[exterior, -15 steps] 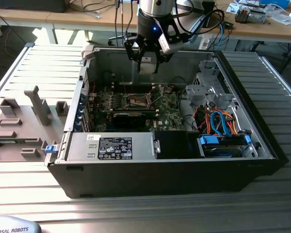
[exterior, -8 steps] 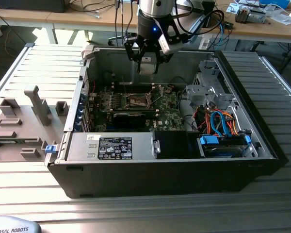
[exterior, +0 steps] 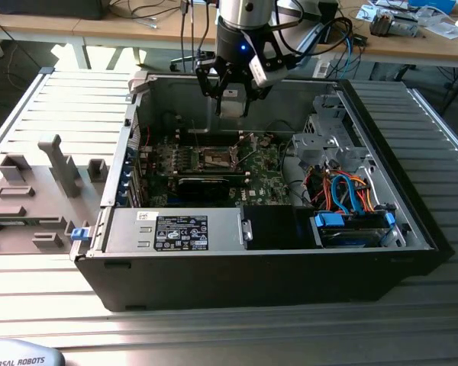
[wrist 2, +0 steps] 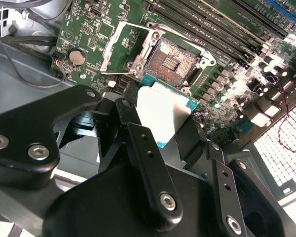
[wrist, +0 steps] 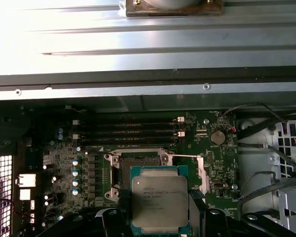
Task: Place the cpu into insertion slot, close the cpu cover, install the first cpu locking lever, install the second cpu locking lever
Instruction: 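Place the cpu into insertion slot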
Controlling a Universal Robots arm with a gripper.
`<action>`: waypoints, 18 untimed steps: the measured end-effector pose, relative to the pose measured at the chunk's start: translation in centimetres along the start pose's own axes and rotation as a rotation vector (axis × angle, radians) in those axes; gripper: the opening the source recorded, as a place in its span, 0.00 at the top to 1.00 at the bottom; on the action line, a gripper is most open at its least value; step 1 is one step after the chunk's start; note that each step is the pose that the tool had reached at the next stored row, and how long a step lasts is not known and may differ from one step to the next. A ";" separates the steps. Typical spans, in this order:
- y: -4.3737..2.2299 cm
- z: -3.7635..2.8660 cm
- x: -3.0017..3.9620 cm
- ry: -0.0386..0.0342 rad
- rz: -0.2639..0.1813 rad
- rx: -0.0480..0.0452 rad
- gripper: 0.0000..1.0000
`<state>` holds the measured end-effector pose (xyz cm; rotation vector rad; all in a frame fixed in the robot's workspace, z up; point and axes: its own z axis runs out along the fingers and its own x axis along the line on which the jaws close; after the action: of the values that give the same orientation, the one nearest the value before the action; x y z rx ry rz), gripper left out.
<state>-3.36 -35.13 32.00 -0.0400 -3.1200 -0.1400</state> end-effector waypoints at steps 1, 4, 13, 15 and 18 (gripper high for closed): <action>0.00 0.01 0.00 0.0001 0.000 0.0001 0.46; -0.01 0.09 0.00 0.0000 0.000 0.0001 0.46; -0.03 0.29 -0.01 0.0000 0.000 0.0000 0.46; -0.03 0.32 0.00 0.0000 0.000 0.0000 0.46; -0.03 0.38 -0.01 0.0000 0.000 0.0000 0.46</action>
<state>-3.36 -35.13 31.62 -0.0400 -3.1200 -0.1401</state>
